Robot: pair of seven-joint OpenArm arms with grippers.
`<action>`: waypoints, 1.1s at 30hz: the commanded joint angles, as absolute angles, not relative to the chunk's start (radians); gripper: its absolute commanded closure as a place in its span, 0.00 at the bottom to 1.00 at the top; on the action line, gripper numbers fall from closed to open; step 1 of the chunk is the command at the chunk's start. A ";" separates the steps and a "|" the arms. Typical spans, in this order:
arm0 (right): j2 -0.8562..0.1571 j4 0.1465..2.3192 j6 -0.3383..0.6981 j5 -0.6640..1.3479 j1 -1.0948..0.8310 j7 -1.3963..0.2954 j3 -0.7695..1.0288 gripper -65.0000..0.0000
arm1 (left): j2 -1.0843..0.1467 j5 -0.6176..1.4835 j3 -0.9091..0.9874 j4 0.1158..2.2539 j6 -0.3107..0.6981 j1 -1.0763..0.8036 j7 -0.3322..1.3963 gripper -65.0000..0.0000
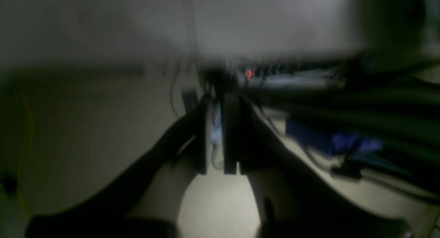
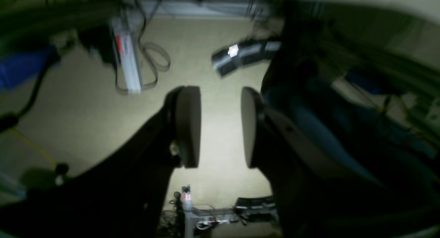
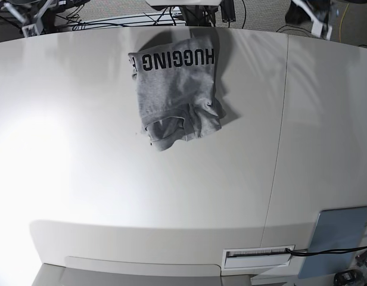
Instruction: Fold the T-shirt properly
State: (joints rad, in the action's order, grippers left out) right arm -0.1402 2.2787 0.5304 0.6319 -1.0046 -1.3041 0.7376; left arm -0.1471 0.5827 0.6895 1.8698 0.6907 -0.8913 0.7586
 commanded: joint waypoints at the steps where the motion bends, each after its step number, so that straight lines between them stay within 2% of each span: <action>1: -0.124 2.257 0.562 0.627 -1.036 -1.264 0.743 0.70 | -0.153 0.595 0.696 1.842 0.698 -0.914 0.747 0.90; 6: -0.068 2.028 0.672 0.541 -1.047 -1.093 0.743 0.70 | -0.162 0.594 0.696 1.633 0.698 -0.912 0.722 0.90; 12: -0.072 1.709 0.698 0.425 -0.962 -0.990 0.743 0.70 | -0.175 0.429 0.696 1.420 0.698 -0.891 0.579 0.90; 19: -0.148 1.251 0.698 0.352 -0.741 -0.928 0.741 0.70 | -0.184 0.320 0.696 1.125 0.698 -0.756 0.574 0.90; 24: -0.213 0.977 0.698 0.261 -0.610 -0.799 0.738 0.70 | -0.178 0.236 0.696 0.964 0.698 -0.651 0.536 0.90; 29: -0.267 0.792 0.698 0.118 -0.507 -0.607 0.738 0.70 | -0.178 0.125 0.696 0.835 0.698 -0.547 0.475 0.90; 33: -0.269 0.715 0.698 0.035 -0.435 -0.543 0.738 0.70 | -0.176 0.067 0.696 0.720 0.698 -0.458 0.446 0.90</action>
